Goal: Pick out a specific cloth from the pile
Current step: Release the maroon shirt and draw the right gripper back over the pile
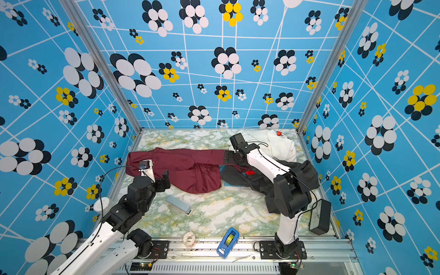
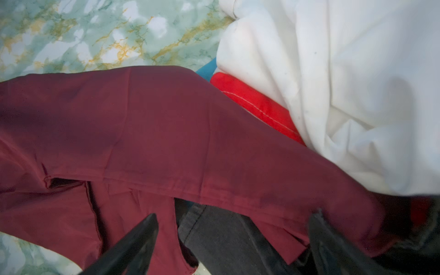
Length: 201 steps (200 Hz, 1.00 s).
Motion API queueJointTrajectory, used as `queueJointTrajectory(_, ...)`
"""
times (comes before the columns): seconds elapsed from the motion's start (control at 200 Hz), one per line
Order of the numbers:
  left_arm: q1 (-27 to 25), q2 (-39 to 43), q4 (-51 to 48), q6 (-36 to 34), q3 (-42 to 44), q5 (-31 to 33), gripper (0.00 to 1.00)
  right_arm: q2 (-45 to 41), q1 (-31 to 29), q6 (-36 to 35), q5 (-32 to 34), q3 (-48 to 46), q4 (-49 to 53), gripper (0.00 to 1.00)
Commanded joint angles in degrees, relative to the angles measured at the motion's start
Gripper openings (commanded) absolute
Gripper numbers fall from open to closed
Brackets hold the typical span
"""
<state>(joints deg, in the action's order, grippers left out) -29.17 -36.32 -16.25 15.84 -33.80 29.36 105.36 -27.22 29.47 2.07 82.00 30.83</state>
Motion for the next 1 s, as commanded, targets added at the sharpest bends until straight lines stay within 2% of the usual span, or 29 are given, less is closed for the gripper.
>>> queueJointTrajectory(0.0,-0.3,-0.3,0.9,-0.6,-1.7,0.7,0.93,1.8,0.3,2.2,-1.5,-0.3,-3.3,0.99)
queueJointTrajectory(0.15,-0.2,-0.3,0.5,-0.8,-2.5,0.9,0.94,3.2,0.7,3.3,-2.4,-0.8,-5.9,0.98)
queueJointTrajectory(0.33,-0.3,-0.6,0.8,-0.6,-2.4,0.8,0.93,3.9,1.1,5.9,-5.3,-2.1,-9.1,0.91)
queueJointTrajectory(0.51,-0.3,-0.7,0.4,-0.8,-2.7,1.0,0.94,2.1,0.8,6.1,-3.7,-1.9,-3.4,0.88)
queueJointTrajectory(0.745,-0.3,-0.9,1.3,-0.6,-2.3,0.6,0.93,-6.2,-0.5,8.9,-0.7,-9.9,-5.6,0.87)
queueJointTrajectory(1.0,-0.3,-0.4,1.0,-0.5,-2.0,0.4,0.93,-5.5,-0.4,10.2,0.2,-12.9,-9.4,0.86)
